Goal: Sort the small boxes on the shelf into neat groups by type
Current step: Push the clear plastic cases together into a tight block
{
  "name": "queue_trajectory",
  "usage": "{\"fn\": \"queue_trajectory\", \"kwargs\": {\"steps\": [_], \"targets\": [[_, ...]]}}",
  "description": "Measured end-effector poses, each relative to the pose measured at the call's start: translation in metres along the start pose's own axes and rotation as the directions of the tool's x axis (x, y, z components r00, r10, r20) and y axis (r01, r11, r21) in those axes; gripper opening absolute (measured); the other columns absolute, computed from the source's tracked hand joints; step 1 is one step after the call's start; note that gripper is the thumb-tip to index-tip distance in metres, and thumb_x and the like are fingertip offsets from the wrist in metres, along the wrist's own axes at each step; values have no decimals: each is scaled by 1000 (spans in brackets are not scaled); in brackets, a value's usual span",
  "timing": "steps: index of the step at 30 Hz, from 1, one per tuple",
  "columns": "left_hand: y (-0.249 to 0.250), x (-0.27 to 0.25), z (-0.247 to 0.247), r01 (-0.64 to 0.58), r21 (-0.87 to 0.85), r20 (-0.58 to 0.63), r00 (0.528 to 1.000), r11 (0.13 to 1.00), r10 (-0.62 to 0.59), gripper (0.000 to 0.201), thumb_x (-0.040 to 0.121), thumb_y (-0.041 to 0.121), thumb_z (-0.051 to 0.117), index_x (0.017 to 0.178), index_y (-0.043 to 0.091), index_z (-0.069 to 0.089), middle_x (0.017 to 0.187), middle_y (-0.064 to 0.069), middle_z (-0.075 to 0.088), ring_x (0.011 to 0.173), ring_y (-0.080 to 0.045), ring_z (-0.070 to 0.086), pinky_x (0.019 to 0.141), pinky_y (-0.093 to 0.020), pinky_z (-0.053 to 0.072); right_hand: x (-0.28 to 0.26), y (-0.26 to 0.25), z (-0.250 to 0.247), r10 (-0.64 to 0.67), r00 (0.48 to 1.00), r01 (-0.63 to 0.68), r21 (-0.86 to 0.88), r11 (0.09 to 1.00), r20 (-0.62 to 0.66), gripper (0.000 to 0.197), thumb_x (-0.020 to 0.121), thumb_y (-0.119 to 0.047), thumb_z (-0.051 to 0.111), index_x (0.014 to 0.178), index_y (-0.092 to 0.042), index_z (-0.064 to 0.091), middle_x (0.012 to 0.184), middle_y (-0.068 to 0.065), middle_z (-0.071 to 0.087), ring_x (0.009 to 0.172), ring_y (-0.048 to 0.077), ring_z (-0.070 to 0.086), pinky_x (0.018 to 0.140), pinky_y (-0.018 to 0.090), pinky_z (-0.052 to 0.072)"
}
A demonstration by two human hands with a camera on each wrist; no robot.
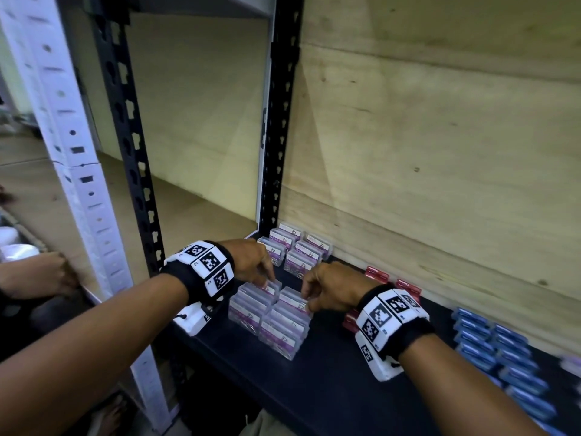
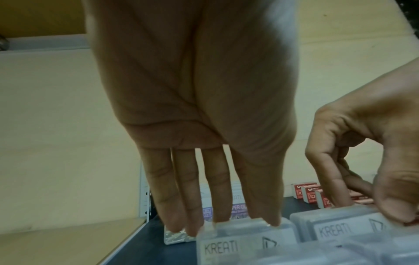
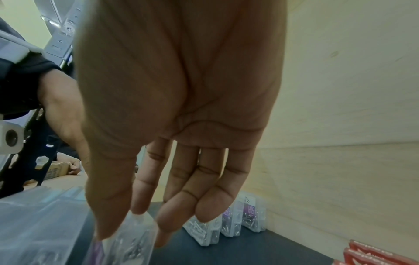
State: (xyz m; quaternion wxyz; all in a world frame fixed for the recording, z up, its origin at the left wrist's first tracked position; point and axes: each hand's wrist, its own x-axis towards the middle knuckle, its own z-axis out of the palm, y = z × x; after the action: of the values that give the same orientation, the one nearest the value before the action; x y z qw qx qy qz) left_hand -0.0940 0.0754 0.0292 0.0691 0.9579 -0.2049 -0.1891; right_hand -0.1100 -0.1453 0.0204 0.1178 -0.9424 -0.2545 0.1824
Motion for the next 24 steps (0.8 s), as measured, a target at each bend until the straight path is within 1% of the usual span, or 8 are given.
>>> {"fn": "queue_trajectory", "kwargs": {"steps": [5,12,15,17,19,20,22,24], "targets": [[3,-2,1,0,-29,14,1000,1000,1,24,92,33,65,115,35,71,114,17,69,98,-1,60,84,-17,40,-8,-1,-2,3,1000,-4,22,1000,24,21,84,-26,77,104,-23,70,101,-9,70,94,9,65,89,26,51],[10,-3,-3,15,-30,82,997,999,-13,22,91,35,65,113,35,71,110,17,70,100,-2,62,95,-25,45,-15,1,-1,-6,998,2,58,998,58,22,85,-27,76,106,-22,69,104,-7,70,96,10,65,88,26,51],[11,-2,-6,15,-13,105,994,1000,-14,22,91,35,65,113,33,71,110,16,70,100,-2,63,96,-26,46,-12,5,-2,-18,997,13,72,997,72,21,86,-28,75,106,-23,70,102,-8,71,95,8,65,89,27,52],[11,0,-8,21,-25,99,995,999,-18,23,91,36,65,112,31,72,109,16,70,100,-2,62,94,-24,45,-9,8,-3,-30,996,23,86,996,85,18,88,-28,73,105,-23,72,99,-11,72,93,5,66,87,24,51],[9,5,-12,38,-56,66,997,998,-34,24,91,38,65,112,29,72,109,15,69,101,-3,61,93,-23,44,-5,13,-7,-38,997,31,90,995,74,14,90,-29,71,103,-24,73,97,-13,72,92,3,65,83,21,48],[8,7,-14,44,-73,35,999,996,-41,25,91,39,65,113,28,72,110,14,69,102,-4,61,94,-25,45,-3,15,-10,-36,998,32,82,996,47,14,90,-30,70,102,-24,73,98,-12,71,92,4,65,83,21,48],[3,15,-17,56,-88,-37,998,995,-60,27,92,38,64,115,26,70,111,11,68,103,-8,60,95,-29,46,7,20,-15,-16,999,18,58,998,-40,15,90,-33,69,102,-25,72,103,-9,70,95,8,64,86,26,51],[-2,26,-20,72,-44,-123,989,996,-77,31,92,40,62,119,25,66,112,10,64,102,-11,58,92,-30,47,17,25,-20,16,990,-12,28,1000,-138,17,89,-35,69,104,-26,69,104,-7,69,95,12,65,88,32,54]]}}
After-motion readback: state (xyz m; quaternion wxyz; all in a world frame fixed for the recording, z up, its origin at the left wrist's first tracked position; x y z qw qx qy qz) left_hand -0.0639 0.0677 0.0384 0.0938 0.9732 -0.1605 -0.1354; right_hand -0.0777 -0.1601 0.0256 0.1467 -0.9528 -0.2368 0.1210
